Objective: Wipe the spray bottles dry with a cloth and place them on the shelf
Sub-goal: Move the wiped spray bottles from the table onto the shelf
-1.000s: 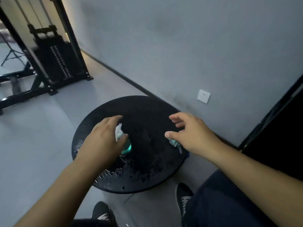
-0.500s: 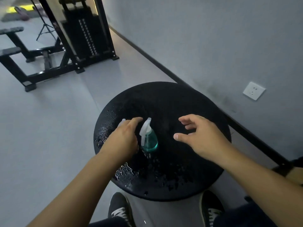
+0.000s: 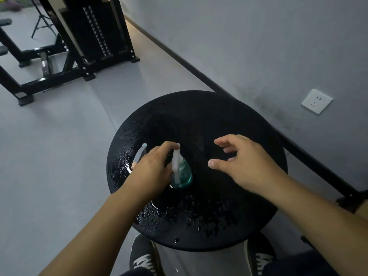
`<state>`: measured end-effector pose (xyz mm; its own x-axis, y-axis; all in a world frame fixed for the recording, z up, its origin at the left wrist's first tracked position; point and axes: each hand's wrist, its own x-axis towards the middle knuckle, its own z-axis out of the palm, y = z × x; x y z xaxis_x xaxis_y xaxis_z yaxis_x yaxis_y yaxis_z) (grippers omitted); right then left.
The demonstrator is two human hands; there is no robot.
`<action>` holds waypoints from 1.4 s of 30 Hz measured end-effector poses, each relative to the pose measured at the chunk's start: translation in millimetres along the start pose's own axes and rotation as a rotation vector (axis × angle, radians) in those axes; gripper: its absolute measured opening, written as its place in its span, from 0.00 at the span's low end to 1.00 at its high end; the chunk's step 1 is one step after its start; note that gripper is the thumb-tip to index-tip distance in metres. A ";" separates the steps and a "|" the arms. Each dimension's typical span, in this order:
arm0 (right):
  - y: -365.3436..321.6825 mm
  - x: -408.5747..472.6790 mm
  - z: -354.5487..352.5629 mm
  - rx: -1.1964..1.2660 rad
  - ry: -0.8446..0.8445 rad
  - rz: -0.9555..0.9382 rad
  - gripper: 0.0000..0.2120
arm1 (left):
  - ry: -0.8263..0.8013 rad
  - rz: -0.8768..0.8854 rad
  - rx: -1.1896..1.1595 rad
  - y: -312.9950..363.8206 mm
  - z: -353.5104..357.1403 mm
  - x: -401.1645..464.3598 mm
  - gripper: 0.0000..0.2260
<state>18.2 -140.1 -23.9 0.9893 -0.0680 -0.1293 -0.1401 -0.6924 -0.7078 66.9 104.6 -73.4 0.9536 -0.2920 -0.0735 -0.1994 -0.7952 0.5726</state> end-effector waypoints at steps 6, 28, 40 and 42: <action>2.2 -4.8 -6.2 0.008 0.009 0.001 0.25 | -0.021 0.019 -0.053 -2.6 6.5 -8.1 0.24; 4.4 -34.3 -27.3 -0.020 0.000 0.011 0.28 | 0.132 -0.029 -0.196 36.5 0.8 -33.0 0.23; -4.7 -123.5 -116.2 -0.062 0.189 -0.023 0.28 | 0.184 0.205 -0.211 144.0 -49.8 -77.4 0.22; -0.7 -144.3 -135.6 -0.068 0.238 -0.018 0.28 | 0.188 0.271 -0.243 169.7 -54.4 -83.6 0.22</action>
<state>-118.8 -227.2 89.5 0.9746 -0.2170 0.0562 -0.1272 -0.7416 -0.6587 -34.4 22.9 74.3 0.9030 -0.3535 0.2442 -0.4114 -0.5478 0.7284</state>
